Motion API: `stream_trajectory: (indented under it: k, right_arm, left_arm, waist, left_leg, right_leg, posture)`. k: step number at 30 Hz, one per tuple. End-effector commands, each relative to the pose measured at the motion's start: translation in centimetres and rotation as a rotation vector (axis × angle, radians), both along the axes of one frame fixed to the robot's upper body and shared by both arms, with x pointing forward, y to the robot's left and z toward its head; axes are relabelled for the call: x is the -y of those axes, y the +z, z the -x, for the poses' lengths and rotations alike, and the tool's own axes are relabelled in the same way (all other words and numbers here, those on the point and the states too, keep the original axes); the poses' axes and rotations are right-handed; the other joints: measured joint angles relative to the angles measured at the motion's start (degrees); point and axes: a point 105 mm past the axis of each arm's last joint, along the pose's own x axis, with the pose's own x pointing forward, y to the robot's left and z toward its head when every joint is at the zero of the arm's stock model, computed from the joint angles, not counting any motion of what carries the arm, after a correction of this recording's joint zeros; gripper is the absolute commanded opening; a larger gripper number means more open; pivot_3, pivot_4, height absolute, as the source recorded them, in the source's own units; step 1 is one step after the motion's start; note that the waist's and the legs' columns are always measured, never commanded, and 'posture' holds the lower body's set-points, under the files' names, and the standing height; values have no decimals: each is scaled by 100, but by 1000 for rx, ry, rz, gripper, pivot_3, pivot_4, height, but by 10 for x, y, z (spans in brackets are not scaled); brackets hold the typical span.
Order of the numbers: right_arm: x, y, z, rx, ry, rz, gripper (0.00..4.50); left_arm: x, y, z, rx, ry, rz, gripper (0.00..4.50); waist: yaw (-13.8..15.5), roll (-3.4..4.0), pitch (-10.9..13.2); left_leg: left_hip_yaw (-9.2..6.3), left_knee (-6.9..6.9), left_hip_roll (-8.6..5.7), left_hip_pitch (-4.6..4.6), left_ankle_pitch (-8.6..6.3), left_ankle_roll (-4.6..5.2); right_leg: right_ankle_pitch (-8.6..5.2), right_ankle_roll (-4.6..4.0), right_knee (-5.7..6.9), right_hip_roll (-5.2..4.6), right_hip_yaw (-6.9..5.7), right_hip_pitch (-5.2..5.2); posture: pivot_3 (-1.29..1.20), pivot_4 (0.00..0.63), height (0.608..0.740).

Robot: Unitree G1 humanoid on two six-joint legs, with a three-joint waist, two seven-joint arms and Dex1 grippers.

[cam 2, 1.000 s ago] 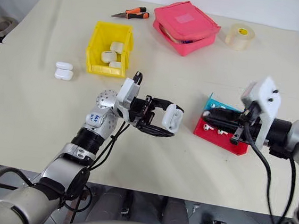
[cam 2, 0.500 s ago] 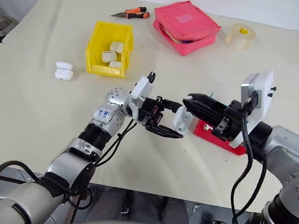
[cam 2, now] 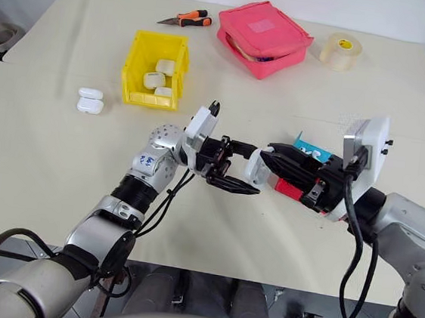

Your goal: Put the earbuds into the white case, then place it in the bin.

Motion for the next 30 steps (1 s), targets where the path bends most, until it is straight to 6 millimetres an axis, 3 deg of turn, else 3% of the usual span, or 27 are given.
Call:
stream_trajectory:
  k: [1, 11, 30]
  right_arm:
    - [-2, 2, 2, 54, 30, 16, 496]
    - [3, -16, -2, 95, 90, 119, 496]
    - [9, -32, -11, 156, 194, 196, 496]
  left_arm:
    - [4, 10, 4, 30, -21, 35, 2799]
    - [5, 9, 8, 31, -25, 13, 2799]
    - [5, 5, 8, 96, 26, -84, 2799]
  waist:
    - [0, 0, 0]
    - [2, 0, 0]
    - [8, 0, 0]
  left_leg:
    - [0, 0, 0, 0, 0, 0]
    - [1, 0, -1, 0, 0, 1]
    - [0, 0, 0, 2, 1, 0]
  right_leg:
    - [0, 0, 0, 0, 0, 0]
    - [0, 0, -1, 0, 0, 0]
    - [0, 0, -1, 1, -2, 2]
  posture:
    - [0, 150, 740]
    - [0, 150, 740]
    - [0, 150, 740]
